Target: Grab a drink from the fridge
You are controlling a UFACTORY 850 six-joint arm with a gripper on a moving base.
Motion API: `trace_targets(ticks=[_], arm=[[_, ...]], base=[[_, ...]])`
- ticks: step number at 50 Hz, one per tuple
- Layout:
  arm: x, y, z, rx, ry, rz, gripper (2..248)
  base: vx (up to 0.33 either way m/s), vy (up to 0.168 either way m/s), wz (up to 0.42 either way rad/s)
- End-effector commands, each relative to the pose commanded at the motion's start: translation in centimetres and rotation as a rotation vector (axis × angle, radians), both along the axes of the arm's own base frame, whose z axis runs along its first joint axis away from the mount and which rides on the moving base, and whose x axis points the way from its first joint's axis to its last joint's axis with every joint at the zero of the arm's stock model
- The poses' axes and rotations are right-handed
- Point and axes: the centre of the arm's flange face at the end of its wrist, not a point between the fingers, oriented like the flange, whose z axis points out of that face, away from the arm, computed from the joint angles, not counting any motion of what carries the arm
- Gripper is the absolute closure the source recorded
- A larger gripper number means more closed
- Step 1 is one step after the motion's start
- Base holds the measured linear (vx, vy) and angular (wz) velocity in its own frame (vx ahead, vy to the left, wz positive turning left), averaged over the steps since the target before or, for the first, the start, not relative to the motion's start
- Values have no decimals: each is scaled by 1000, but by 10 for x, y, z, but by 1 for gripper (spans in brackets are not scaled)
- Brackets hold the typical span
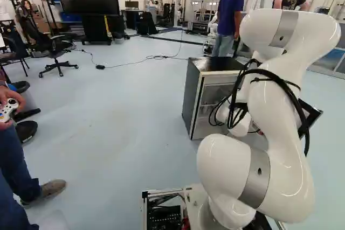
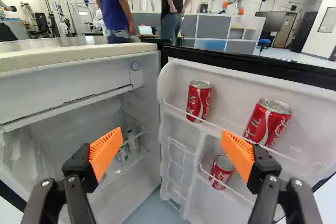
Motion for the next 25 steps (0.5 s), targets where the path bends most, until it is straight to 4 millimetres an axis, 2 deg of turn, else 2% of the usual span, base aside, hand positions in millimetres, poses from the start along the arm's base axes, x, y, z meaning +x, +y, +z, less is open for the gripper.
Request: trace_targets(ticks=[25], arm=[[16,-12,-13,47,43,-19,3]], base=[[0,0,0]])
